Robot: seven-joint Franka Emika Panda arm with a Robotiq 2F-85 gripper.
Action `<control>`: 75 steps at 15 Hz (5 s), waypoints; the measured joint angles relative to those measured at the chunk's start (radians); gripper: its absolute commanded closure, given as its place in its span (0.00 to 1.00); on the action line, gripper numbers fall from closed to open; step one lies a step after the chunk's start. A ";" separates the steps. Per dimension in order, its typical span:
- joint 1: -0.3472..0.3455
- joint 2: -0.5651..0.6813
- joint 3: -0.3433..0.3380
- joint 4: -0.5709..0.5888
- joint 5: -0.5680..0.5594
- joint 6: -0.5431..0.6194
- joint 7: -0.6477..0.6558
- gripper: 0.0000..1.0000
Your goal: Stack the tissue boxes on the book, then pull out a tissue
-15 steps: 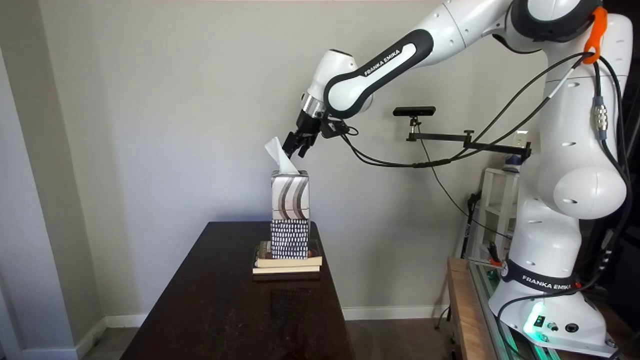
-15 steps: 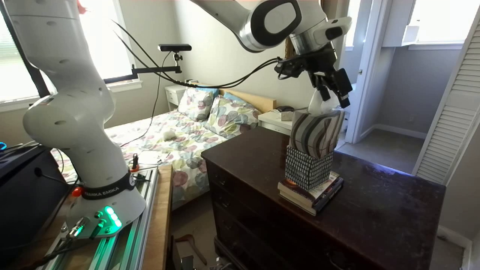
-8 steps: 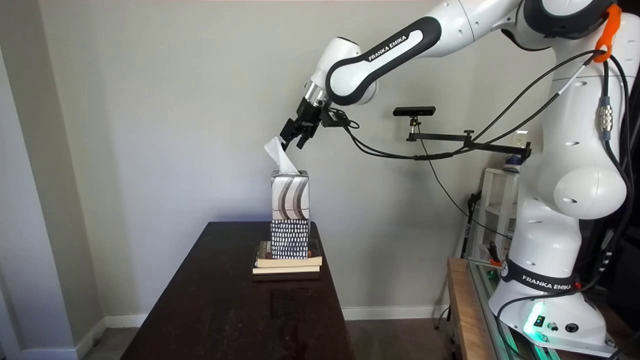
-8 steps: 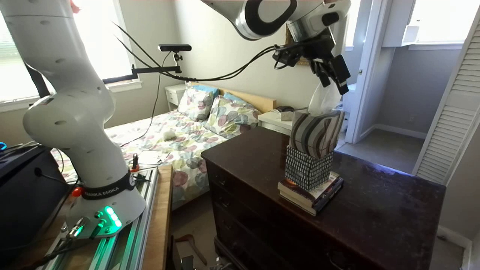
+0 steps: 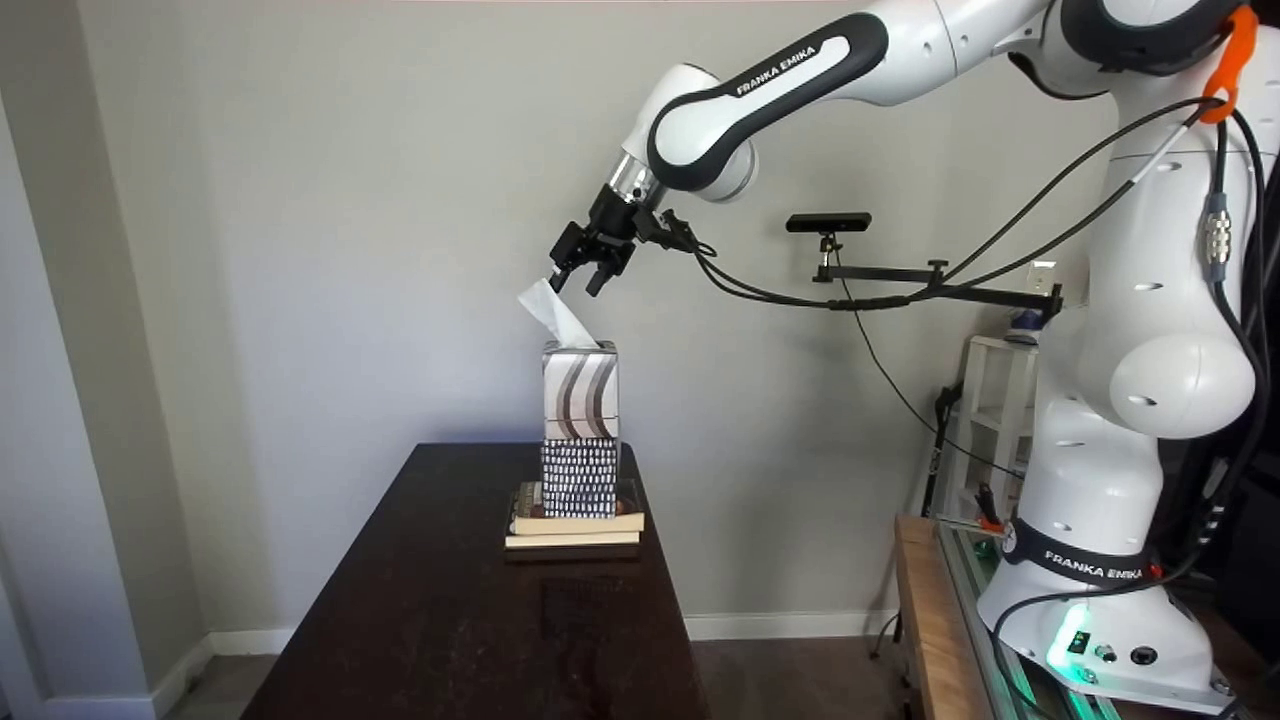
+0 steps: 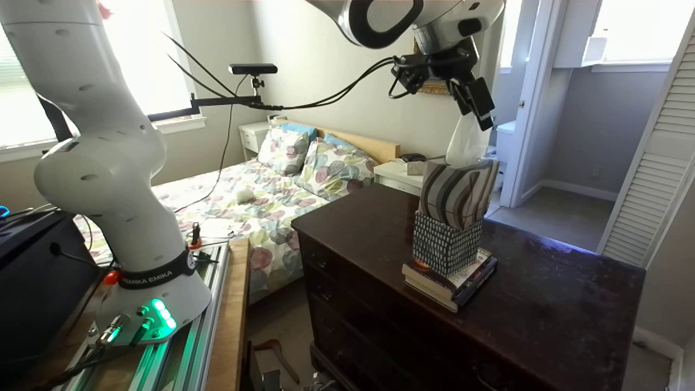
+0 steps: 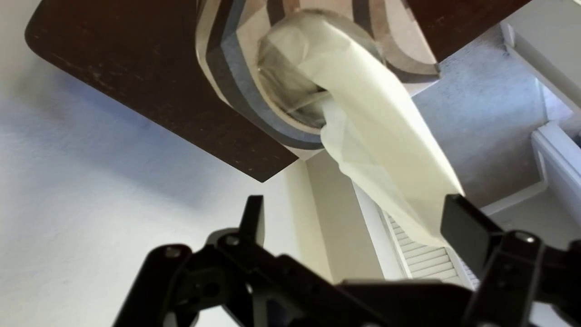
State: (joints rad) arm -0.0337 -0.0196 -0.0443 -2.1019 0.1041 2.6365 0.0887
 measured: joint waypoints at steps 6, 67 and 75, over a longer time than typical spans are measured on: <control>0.002 0.009 0.007 0.000 0.022 -0.002 0.048 0.00; 0.035 -0.081 0.084 0.115 -0.050 0.106 0.185 1.00; 0.103 -0.120 0.134 0.144 0.012 0.079 0.183 1.00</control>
State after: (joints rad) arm 0.0696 -0.1395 0.0894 -1.9578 0.1160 2.7151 0.2715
